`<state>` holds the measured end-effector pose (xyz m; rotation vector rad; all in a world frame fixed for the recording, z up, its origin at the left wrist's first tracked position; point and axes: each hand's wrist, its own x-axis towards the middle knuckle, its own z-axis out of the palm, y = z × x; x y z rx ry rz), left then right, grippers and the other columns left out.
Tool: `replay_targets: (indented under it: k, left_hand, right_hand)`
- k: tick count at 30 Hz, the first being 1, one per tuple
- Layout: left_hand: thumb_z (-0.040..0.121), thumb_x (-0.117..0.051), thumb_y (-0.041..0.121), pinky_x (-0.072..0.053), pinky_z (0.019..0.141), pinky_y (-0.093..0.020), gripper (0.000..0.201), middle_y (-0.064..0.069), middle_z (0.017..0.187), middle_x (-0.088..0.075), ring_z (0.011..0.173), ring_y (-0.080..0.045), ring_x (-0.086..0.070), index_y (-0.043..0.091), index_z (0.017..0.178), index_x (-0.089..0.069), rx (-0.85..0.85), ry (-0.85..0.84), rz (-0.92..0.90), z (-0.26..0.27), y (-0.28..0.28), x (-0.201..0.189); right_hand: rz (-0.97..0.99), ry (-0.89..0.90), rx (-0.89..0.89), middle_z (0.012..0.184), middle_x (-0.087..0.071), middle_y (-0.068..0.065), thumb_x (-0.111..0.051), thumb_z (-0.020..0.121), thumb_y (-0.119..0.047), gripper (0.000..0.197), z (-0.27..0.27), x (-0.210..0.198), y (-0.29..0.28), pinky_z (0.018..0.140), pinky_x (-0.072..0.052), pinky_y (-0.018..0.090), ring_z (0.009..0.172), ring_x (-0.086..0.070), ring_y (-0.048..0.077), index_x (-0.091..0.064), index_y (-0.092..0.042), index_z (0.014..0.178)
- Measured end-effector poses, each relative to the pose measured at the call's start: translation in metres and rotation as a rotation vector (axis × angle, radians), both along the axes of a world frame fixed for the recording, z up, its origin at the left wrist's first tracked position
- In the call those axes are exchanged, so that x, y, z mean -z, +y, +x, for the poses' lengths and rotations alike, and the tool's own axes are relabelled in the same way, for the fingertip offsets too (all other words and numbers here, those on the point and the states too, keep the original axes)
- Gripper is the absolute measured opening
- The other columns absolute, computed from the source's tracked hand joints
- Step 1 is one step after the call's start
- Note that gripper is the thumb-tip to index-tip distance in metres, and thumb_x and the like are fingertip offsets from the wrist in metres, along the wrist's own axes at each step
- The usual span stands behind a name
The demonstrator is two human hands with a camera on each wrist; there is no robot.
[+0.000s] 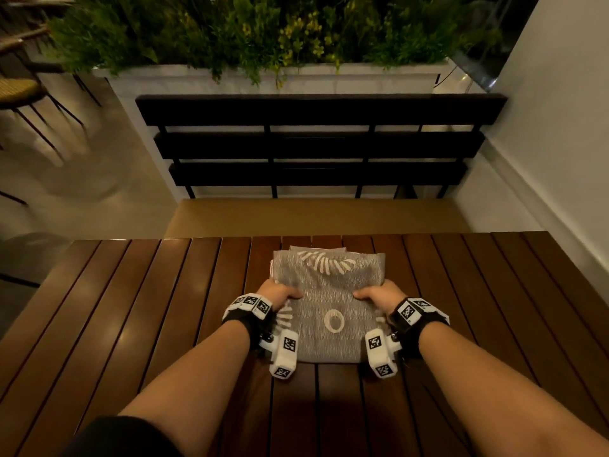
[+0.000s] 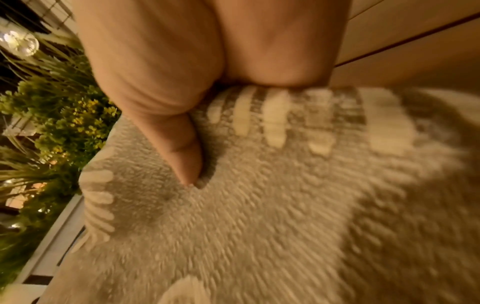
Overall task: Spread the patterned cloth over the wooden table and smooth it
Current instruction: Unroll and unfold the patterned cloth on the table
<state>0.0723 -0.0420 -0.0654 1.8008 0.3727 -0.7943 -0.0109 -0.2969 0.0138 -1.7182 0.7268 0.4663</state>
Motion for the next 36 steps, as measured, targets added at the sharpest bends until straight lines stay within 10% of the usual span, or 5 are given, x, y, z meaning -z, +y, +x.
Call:
replay_targets:
  k: [8, 17, 22, 29, 36]
  left_hand:
    - [0.079, -0.06, -0.008, -0.051, 0.091, -0.041, 0.023, -0.016, 0.099, -0.069, 0.087, -0.028, -0.066, -0.004, 0.101, -0.064, 0.165, 0.019, -0.238, -0.06, -0.004, -0.106]
    - [0.085, -0.06, -0.005, -0.045, 0.072, -0.007, 0.051, 0.024, 0.071, -0.071, 0.071, 0.012, -0.062, 0.039, 0.065, -0.075, 0.665, -0.116, -0.276, -0.125, 0.024, -0.112]
    - [0.082, -0.068, 0.022, -0.036, 0.109, -0.054, 0.012, 0.004, 0.105, -0.073, 0.107, -0.021, -0.063, 0.017, 0.084, -0.078, 0.862, -0.224, -0.166, -0.159, 0.038, -0.073]
    - [0.077, -0.057, -0.004, -0.016, 0.119, -0.045, 0.064, 0.0, 0.157, -0.026, 0.146, -0.017, -0.012, 0.026, 0.133, -0.054, 1.522, -0.284, 0.358, -0.193, 0.022, -0.063]
    - [0.08, -0.068, 0.039, -0.026, 0.115, -0.049, 0.079, -0.002, 0.156, -0.026, 0.142, -0.024, -0.025, 0.034, 0.147, -0.026, 1.038, -0.443, 0.342, -0.175, 0.013, -0.079]
  right_hand:
    - [0.373, 0.008, 0.059, 0.115, -0.067, 0.019, -0.083, 0.049, -0.014, 0.061, -0.032, -0.025, -0.005, 0.102, -0.043, 0.054, 0.11, -0.061, 0.039, -0.068, -0.004, 0.108]
    - [0.094, -0.177, -0.527, 0.105, -0.067, -0.009, -0.076, 0.067, 0.01, 0.049, -0.107, -0.036, -0.002, 0.1, -0.047, 0.027, 0.099, -0.061, 0.001, -0.064, -0.023, 0.102]
    - [-0.002, -0.137, -0.858, 0.115, -0.064, -0.008, -0.072, 0.078, 0.003, 0.045, -0.142, -0.016, 0.011, 0.099, -0.046, 0.019, 0.107, -0.061, -0.004, -0.061, -0.006, 0.121]
    - [-0.428, 0.02, -1.415, 0.129, -0.053, 0.008, -0.057, 0.083, -0.007, 0.04, -0.156, 0.008, 0.019, 0.107, -0.038, 0.033, 0.12, -0.048, 0.022, -0.066, -0.024, 0.119]
    - [-0.409, -0.229, -0.753, 0.088, -0.064, -0.009, -0.049, 0.087, -0.001, 0.031, -0.123, -0.017, 0.02, 0.077, -0.05, 0.02, 0.083, -0.06, 0.007, -0.069, -0.025, 0.085]
